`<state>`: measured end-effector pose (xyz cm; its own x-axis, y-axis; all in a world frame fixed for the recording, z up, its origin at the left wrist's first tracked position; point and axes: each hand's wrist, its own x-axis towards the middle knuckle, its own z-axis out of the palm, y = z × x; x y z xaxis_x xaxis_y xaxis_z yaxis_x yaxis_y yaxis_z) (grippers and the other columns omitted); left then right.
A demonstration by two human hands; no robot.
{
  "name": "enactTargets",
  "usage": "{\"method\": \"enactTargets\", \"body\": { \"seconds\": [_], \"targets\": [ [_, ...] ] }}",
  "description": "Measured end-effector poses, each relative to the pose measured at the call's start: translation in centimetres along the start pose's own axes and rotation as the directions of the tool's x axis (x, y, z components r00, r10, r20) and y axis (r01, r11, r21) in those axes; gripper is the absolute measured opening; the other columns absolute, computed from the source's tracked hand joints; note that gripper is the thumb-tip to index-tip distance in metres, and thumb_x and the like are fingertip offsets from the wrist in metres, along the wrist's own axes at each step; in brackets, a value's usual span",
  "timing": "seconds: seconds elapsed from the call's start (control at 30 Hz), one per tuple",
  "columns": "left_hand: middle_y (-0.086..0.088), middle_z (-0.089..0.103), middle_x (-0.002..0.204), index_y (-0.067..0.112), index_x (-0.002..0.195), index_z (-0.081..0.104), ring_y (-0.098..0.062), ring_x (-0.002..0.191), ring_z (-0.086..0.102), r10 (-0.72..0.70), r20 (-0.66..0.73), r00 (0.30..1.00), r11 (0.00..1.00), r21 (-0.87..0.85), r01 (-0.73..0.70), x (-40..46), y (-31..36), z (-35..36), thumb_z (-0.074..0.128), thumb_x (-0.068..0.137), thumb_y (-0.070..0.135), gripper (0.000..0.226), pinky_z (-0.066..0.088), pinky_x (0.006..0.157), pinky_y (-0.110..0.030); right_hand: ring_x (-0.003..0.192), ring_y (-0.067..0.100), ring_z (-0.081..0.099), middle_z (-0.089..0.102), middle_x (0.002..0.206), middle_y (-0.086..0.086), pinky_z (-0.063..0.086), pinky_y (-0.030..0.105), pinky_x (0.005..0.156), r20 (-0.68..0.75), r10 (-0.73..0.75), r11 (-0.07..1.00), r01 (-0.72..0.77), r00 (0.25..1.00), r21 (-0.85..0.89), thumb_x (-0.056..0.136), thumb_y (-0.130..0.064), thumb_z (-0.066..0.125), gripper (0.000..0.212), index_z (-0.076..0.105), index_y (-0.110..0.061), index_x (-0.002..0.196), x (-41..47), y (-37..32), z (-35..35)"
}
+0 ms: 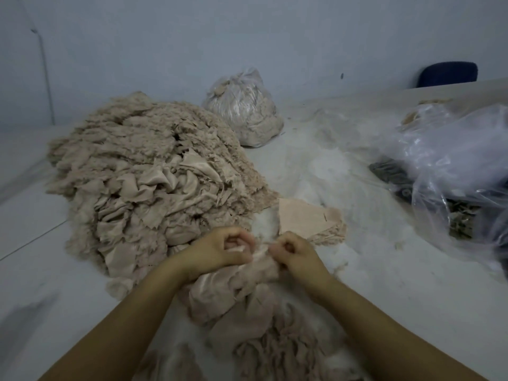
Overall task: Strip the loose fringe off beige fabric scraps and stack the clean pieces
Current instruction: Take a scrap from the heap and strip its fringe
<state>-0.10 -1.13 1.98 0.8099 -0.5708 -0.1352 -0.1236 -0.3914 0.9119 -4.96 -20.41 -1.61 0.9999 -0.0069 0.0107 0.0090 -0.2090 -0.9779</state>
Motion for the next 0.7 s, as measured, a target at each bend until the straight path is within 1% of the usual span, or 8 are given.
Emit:
{"method": "enactTargets", "body": {
  "seconds": [0.07, 0.17, 0.2, 0.3, 0.43, 0.57, 0.63, 0.7],
  "targets": [
    [0.007, 0.067, 0.105, 0.028, 0.107, 0.063, -0.003, 0.100, 0.063, -0.018, 0.040, 0.999, 0.996, -0.092, 0.022, 0.0, 0.6, -0.2, 0.077, 0.072, 0.028, 0.038, 0.049, 0.090, -0.020, 0.047, 0.007, 0.043, 0.047, 0.055, -0.004, 0.037, 0.019, 0.047, -0.010, 0.087, 0.923, -0.077, 0.996, 0.378, 0.092, -0.007, 0.057, 0.024, 0.050, -0.013, 0.069, -0.3, -0.7, -0.7],
    [0.015, 0.068, 0.097, 0.027, 0.097, 0.068, 0.004, 0.095, 0.061, 0.028, 0.108, 0.994, 0.988, 0.150, -0.044, 0.0, 1.6, 0.5, 0.071, 0.082, 0.026, 0.015, 0.045, 0.085, -0.012, 0.050, 0.012, 0.051, 0.052, 0.061, 0.004, 0.044, 0.022, 0.047, 0.080, 0.169, 0.741, -0.180, 0.982, 0.647, 0.086, -0.015, 0.060, 0.017, 0.054, -0.009, 0.071, -0.6, -1.9, -1.5],
    [0.017, 0.068, 0.089, 0.023, 0.091, 0.069, 0.005, 0.087, 0.061, 0.050, 0.112, 0.992, 0.985, 0.159, -0.067, 0.1, 2.0, 0.9, 0.067, 0.087, 0.022, 0.005, 0.045, 0.080, -0.011, 0.054, 0.015, 0.054, 0.054, 0.064, 0.007, 0.045, 0.023, 0.049, 0.136, 0.159, 0.755, -0.209, 0.978, 0.622, 0.084, -0.021, 0.061, 0.018, 0.056, -0.007, 0.073, -0.7, -2.2, -1.7],
    [0.020, 0.061, 0.075, 0.021, 0.082, 0.062, 0.004, 0.074, 0.055, 0.107, 0.064, 0.992, 0.989, 0.092, -0.112, 0.4, 2.7, 2.0, 0.059, 0.093, 0.015, 0.013, 0.042, 0.073, -0.015, 0.066, 0.020, 0.065, 0.068, 0.076, 0.012, 0.051, 0.025, 0.056, 0.224, 0.133, 0.878, -0.220, 0.966, 0.426, 0.086, -0.029, 0.065, 0.028, 0.065, -0.002, 0.084, -1.2, -2.2, -1.5],
    [0.003, 0.061, 0.088, 0.017, 0.095, 0.059, -0.010, 0.081, 0.057, 0.001, 0.107, 0.994, 0.990, 0.137, -0.016, 0.3, 2.4, 2.5, 0.062, 0.090, 0.031, 0.015, 0.045, 0.076, -0.026, 0.061, 0.017, 0.058, 0.059, 0.069, 0.008, 0.047, 0.025, 0.052, -0.048, 0.118, 0.900, -0.086, 0.992, 0.427, 0.088, -0.019, 0.065, 0.018, 0.057, -0.006, 0.078, -1.1, -1.8, -1.2],
    [0.010, 0.050, 0.055, 0.007, 0.070, 0.060, -0.001, 0.049, 0.041, -0.081, 0.115, 0.990, 0.987, 0.149, 0.063, -0.1, 1.5, 1.3, 0.063, 0.090, 0.016, 0.022, 0.033, 0.050, -0.014, 0.060, 0.010, 0.052, 0.058, 0.063, -0.003, 0.044, 0.021, 0.055, -0.328, 0.058, 0.921, 0.076, 0.943, 0.382, 0.091, -0.010, 0.061, 0.020, 0.059, -0.011, 0.071, -0.8, -1.4, -3.1],
    [0.014, 0.048, 0.050, 0.019, 0.060, 0.061, 0.001, 0.047, 0.040, -0.126, 0.137, 0.982, 0.981, 0.164, 0.103, -0.2, 1.3, 0.5, 0.060, 0.091, 0.013, 0.031, 0.033, 0.050, -0.014, 0.061, 0.007, 0.052, 0.059, 0.066, -0.003, 0.043, 0.019, 0.056, -0.363, 0.030, 0.931, 0.106, 0.931, 0.349, 0.091, -0.010, 0.061, 0.019, 0.061, -0.012, 0.072, -0.9, -1.1, -3.7],
    [0.006, 0.048, 0.054, 0.026, 0.052, 0.059, -0.008, 0.052, 0.042, -0.156, 0.150, 0.976, 0.955, 0.276, 0.111, 0.2, 1.3, 0.0, 0.059, 0.091, 0.011, 0.042, 0.034, 0.054, -0.020, 0.058, 0.002, 0.051, 0.058, 0.062, -0.010, 0.042, 0.015, 0.053, -0.373, 0.009, 0.941, 0.118, 0.928, 0.316, 0.090, -0.011, 0.062, 0.019, 0.063, -0.015, 0.071, -1.0, -0.8, -3.6]
  ]
}}
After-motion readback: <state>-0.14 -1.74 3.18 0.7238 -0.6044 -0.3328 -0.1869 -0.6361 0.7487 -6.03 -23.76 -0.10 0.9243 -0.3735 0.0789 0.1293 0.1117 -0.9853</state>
